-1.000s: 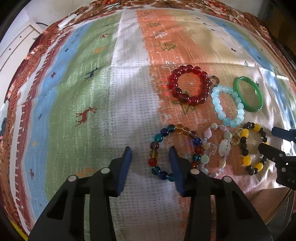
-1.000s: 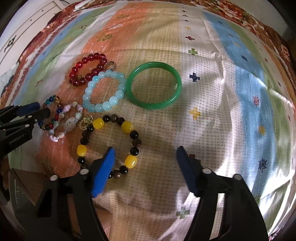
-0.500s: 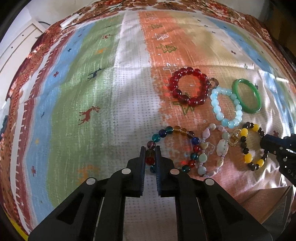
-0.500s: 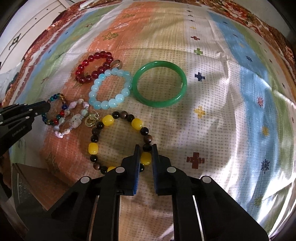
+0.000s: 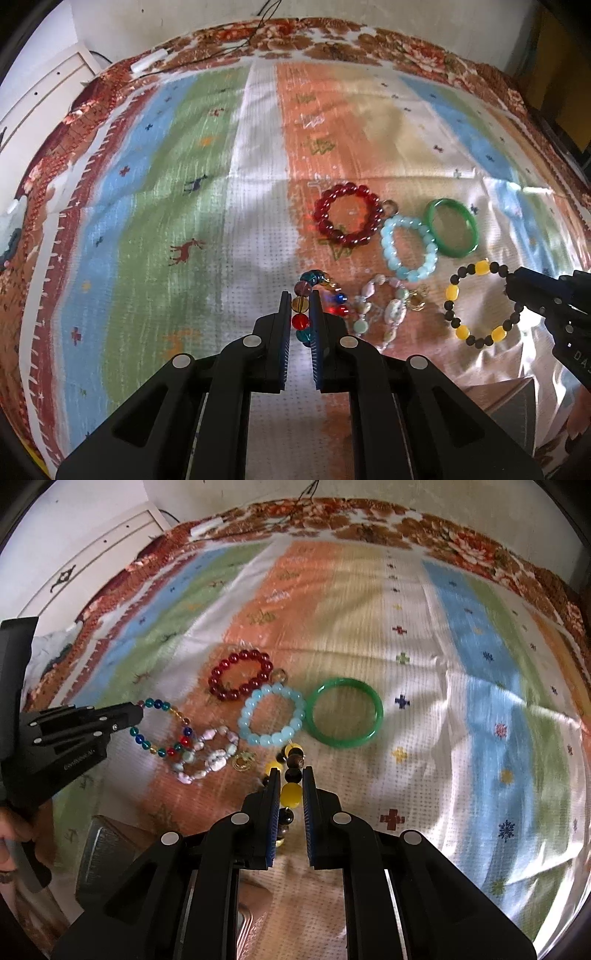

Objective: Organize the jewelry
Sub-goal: 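Grasp the multicolour bead bracelet with left tool while right tool grasps yellow-black bracelet, then lift and carry the multicolour bracelet with left tool while right tool carries yellow-black bracelet to tin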

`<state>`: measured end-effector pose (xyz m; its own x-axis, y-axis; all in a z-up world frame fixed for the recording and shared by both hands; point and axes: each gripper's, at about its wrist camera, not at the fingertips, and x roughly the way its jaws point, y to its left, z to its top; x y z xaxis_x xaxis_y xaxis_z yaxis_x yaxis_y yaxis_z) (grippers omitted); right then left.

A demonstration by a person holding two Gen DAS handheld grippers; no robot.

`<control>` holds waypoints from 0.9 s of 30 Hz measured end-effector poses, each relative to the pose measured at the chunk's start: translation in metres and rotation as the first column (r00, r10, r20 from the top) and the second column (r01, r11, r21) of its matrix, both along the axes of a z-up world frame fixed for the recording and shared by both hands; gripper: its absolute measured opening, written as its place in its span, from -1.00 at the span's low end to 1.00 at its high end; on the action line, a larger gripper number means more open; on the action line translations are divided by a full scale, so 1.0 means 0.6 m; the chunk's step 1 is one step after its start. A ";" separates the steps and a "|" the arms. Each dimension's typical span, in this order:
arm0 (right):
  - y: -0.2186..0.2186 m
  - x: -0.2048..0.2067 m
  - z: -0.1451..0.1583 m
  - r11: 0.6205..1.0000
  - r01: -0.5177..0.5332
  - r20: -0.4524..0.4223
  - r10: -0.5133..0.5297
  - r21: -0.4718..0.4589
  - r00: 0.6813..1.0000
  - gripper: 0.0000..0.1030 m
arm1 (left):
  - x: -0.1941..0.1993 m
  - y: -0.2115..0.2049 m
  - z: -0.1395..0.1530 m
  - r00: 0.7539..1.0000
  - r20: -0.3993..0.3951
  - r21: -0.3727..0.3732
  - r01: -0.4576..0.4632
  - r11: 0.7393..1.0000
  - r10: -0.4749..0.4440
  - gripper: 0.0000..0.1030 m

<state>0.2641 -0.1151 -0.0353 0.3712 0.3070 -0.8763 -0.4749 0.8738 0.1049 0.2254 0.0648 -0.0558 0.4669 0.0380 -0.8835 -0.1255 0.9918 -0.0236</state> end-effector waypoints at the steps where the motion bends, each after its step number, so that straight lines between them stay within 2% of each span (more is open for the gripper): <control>1: -0.003 -0.003 0.004 1.000 -0.001 0.008 0.001 0.001 1.000 -0.76 | -0.002 -0.004 0.004 1.000 0.012 0.008 0.004 1.000 -0.004 -0.83; 2: 0.000 -0.002 0.005 1.000 -0.003 0.017 0.003 -0.001 1.000 -0.77 | -0.005 -0.007 0.008 1.000 0.022 0.013 0.005 1.000 -0.006 -0.83; 4: -0.002 -0.009 0.014 1.000 -0.006 0.031 0.006 0.001 0.999 -0.94 | -0.010 -0.010 0.015 0.999 0.037 0.004 0.005 1.000 -0.005 -0.83; 12: -0.010 -0.030 0.046 0.999 -0.014 0.076 0.011 0.037 0.997 -0.98 | -0.033 -0.014 0.045 0.995 0.102 -0.016 -0.003 1.000 0.005 -0.83; 17: -0.024 -0.024 0.032 0.999 0.011 0.035 -0.012 0.037 0.999 -0.98 | -0.042 -0.012 0.050 0.993 0.114 -0.036 -0.008 0.999 0.012 -0.83; 22: -0.041 0.001 -0.006 0.997 0.061 -0.084 -0.057 0.043 0.995 -0.98 | -0.045 -0.013 0.051 0.993 0.115 -0.040 -0.005 0.999 0.009 -0.83; 27: -0.043 0.015 -0.029 0.997 0.081 -0.136 -0.078 0.018 0.988 -0.96 | -0.046 -0.015 0.052 0.993 0.114 -0.050 -0.001 0.999 0.006 -0.83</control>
<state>0.2731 -0.1407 -0.0529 0.2739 0.3021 -0.9131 -0.3846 0.9046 0.1840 0.1976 0.0555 -0.0249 0.5649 -0.0026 -0.8252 -0.1228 0.9886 -0.0872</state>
